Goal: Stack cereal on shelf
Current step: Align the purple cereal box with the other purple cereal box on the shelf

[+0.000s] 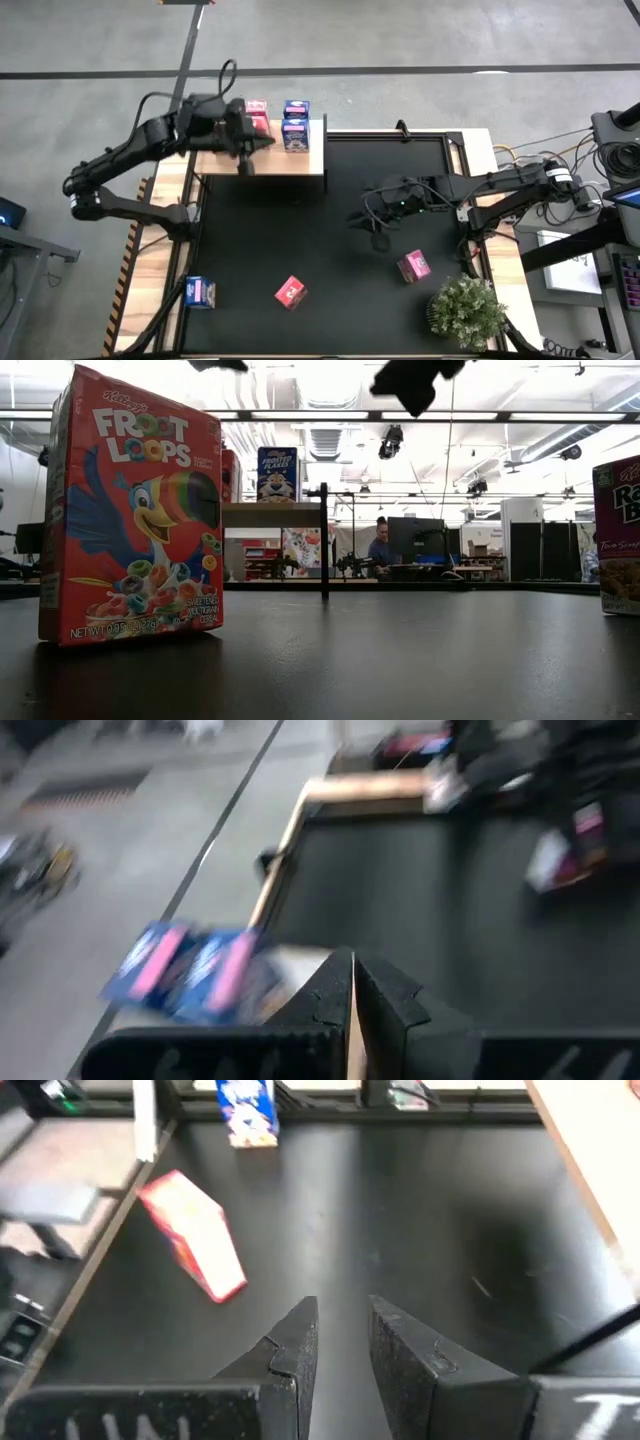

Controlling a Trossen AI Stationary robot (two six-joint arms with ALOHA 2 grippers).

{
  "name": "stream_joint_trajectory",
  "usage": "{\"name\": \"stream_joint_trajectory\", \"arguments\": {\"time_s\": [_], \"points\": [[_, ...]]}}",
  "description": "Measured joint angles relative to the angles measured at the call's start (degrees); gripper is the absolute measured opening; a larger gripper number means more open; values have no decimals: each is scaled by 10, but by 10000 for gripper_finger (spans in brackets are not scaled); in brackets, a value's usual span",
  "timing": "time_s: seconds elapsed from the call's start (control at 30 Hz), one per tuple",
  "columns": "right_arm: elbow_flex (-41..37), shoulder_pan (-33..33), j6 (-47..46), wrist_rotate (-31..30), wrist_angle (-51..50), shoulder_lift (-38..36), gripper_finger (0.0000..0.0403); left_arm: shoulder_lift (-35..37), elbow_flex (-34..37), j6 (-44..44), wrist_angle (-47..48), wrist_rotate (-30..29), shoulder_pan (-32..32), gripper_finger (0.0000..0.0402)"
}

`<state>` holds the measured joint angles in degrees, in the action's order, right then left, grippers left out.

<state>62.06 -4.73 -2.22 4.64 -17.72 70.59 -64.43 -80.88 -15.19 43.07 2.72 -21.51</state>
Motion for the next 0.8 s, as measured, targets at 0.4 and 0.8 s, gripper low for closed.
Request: {"name": "stream_joint_trajectory", "arguments": {"time_s": [0.4,0.8], "points": [[42,-56,-124,-2,-19,0,77,102,218,57,-274,-7,212,0],[64,-125,-398,5,-216,15,77,120,266,68,-342,-9,253,0]]}}
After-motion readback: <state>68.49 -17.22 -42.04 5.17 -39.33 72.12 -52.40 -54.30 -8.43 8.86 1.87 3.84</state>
